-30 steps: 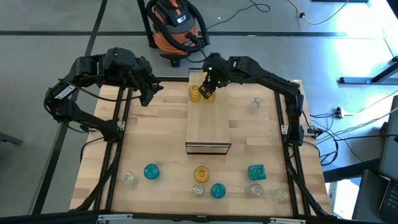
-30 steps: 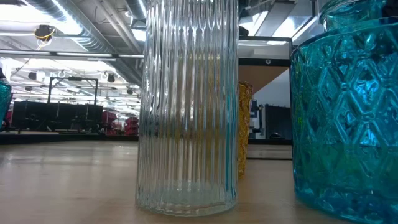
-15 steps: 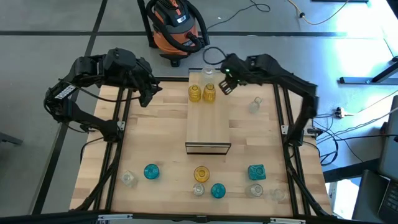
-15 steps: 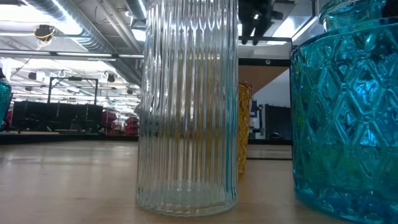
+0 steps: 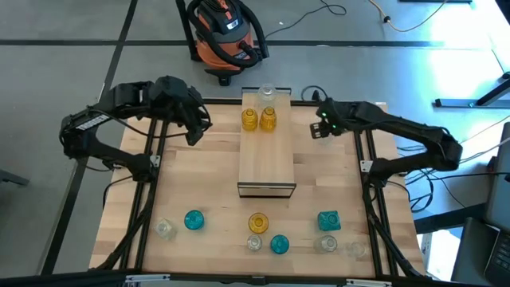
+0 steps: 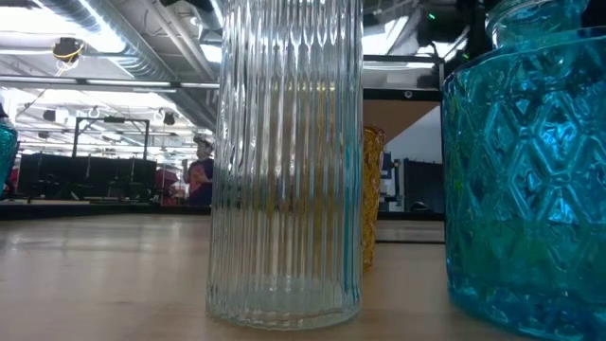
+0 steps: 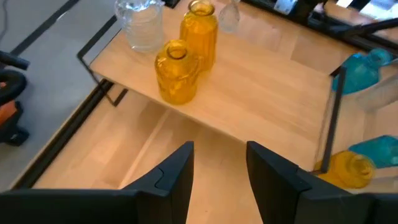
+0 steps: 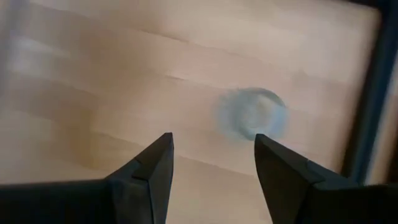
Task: Sort vases onto shelf
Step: Put the transparent vase on the shelf aligned with the other transparent vase
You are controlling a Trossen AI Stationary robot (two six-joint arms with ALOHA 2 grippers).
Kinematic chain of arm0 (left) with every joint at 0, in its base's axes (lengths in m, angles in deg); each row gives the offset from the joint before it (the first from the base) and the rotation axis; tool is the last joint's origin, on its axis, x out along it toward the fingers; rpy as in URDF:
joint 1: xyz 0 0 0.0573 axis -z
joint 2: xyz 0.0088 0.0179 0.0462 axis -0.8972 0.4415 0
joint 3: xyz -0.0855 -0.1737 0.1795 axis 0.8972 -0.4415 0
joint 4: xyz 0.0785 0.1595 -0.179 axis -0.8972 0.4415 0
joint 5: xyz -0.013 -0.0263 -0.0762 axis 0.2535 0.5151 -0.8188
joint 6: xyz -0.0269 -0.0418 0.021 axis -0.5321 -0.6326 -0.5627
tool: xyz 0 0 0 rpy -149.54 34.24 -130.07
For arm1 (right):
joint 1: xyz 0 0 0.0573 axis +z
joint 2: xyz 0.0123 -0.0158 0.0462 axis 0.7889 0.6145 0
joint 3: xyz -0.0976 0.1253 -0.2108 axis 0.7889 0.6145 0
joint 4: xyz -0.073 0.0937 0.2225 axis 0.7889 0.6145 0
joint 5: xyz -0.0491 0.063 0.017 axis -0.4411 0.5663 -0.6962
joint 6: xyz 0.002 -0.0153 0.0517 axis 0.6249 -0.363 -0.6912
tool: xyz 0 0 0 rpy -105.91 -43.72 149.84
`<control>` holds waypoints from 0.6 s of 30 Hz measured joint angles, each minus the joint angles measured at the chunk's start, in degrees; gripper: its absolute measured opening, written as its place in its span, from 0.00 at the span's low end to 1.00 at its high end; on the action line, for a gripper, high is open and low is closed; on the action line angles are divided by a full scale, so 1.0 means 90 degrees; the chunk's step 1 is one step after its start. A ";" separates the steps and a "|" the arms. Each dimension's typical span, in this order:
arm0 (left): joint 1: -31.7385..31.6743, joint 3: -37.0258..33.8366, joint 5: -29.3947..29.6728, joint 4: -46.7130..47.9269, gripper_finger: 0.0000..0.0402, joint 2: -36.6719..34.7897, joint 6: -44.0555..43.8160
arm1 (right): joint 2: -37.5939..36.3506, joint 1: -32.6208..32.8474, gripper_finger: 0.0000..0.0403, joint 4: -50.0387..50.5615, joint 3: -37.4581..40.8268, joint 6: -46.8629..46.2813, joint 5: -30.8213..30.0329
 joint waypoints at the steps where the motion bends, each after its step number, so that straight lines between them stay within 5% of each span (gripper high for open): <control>1: 0.0000 -0.0046 -0.0053 -0.0096 0.35 -0.0014 -0.0003 | -0.0096 -0.0065 0.47 0.0004 0.0160 -0.0026 -0.0035; 18: 0.0000 -0.0107 -0.0196 -0.0391 0.35 0.0018 -0.0043 | 0.0116 -0.0595 0.47 -0.0567 0.0507 0.0012 -0.0456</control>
